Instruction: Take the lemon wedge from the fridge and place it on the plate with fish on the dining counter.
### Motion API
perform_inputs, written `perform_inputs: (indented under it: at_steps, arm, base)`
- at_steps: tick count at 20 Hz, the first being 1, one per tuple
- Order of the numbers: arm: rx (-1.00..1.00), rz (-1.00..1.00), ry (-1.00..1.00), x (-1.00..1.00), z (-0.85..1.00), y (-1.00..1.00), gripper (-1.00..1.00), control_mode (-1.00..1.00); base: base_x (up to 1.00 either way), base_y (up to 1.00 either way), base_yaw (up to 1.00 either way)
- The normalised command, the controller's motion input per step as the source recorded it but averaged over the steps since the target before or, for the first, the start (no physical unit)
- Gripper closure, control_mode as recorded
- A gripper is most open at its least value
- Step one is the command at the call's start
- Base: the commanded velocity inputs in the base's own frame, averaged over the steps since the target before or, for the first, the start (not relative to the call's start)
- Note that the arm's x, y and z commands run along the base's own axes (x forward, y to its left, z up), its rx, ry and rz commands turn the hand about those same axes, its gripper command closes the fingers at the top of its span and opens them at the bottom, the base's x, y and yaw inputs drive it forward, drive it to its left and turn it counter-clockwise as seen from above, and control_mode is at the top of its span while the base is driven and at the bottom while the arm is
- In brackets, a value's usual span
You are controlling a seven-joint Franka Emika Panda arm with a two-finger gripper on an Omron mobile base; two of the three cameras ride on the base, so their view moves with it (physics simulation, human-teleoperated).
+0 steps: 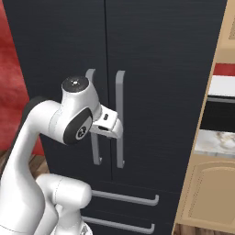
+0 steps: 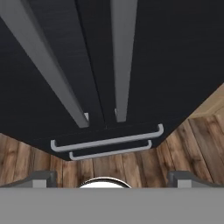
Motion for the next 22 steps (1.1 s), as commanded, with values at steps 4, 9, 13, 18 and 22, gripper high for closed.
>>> perform_inputs:
  at_steps: [4,9,13,18,22]
  arm:
    - [0.00,0.00,0.00,-0.30,-0.03,0.00,-1.00,-1.00]
    - [0.00,0.00,0.00,0.00,0.00,0.00,-1.00,1.00]
    - [0.00,0.00,0.00,0.00,0.00,0.00,-1.00,1.00]
    - [0.00,0.00,0.00,0.00,0.00,0.00,-1.00,1.00]
    - [0.00,0.00,0.00,0.00,0.00,0.00,-1.00,1.00]
  base:
    - [0.00,0.00,0.00]
    - [-0.84,-0.08,0.00]
    - [-0.53,-0.15,0.00]
    - [-0.22,-0.09,0.00]
    - [-0.35,-0.38,0.00]
